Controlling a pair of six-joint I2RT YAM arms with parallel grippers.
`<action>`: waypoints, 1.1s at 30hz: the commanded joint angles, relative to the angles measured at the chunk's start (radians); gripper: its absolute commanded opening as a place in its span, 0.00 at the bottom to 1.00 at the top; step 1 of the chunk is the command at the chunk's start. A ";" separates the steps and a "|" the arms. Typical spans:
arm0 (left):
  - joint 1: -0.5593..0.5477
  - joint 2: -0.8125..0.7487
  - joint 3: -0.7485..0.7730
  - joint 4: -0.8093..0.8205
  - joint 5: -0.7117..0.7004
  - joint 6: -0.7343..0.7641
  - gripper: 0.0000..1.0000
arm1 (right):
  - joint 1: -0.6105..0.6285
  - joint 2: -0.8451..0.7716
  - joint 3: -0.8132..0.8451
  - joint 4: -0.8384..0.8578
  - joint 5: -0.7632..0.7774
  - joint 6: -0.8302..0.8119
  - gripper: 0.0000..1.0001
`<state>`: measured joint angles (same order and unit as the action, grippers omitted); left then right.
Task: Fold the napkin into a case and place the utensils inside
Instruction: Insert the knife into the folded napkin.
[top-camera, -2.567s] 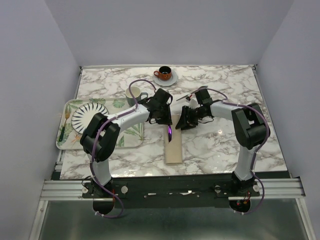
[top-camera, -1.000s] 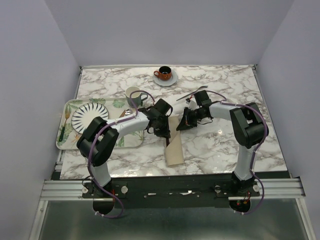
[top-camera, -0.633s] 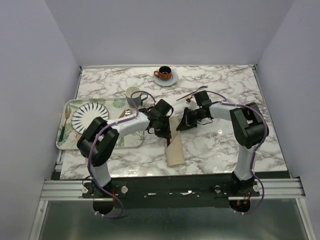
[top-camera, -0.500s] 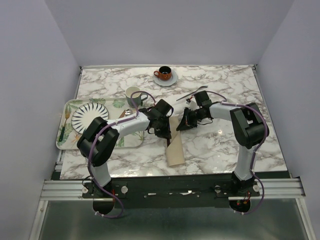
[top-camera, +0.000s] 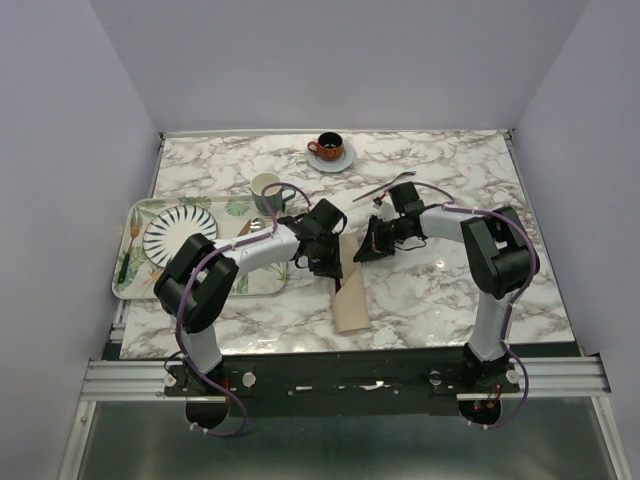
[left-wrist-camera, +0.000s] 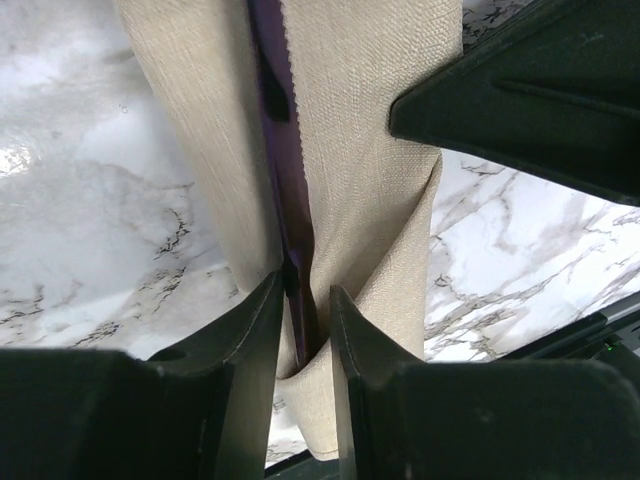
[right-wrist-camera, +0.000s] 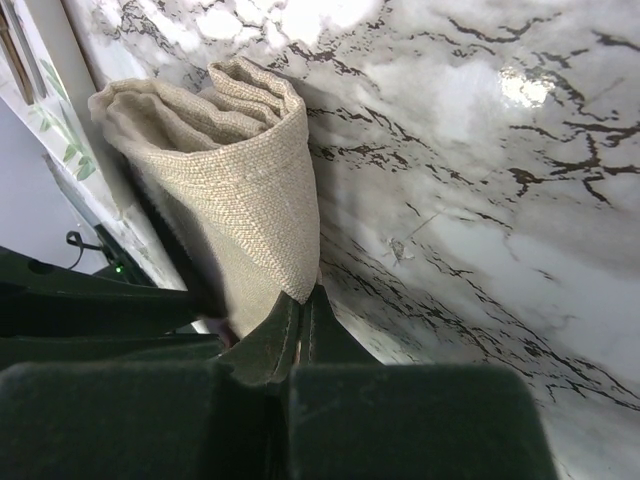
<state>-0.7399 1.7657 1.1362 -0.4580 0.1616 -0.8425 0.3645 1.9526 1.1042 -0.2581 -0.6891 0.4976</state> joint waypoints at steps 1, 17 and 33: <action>-0.004 0.005 0.023 -0.028 0.016 0.003 0.35 | -0.004 -0.024 -0.021 0.017 0.048 -0.005 0.01; 0.059 0.052 0.174 -0.091 -0.066 0.079 0.51 | -0.002 -0.046 -0.032 0.031 0.031 -0.005 0.01; 0.142 0.190 0.364 -0.061 -0.134 0.183 0.42 | -0.004 -0.058 -0.037 0.033 0.037 0.004 0.01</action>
<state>-0.6052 1.9144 1.4460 -0.5217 0.0719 -0.7101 0.3645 1.9251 1.0779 -0.2352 -0.6735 0.4976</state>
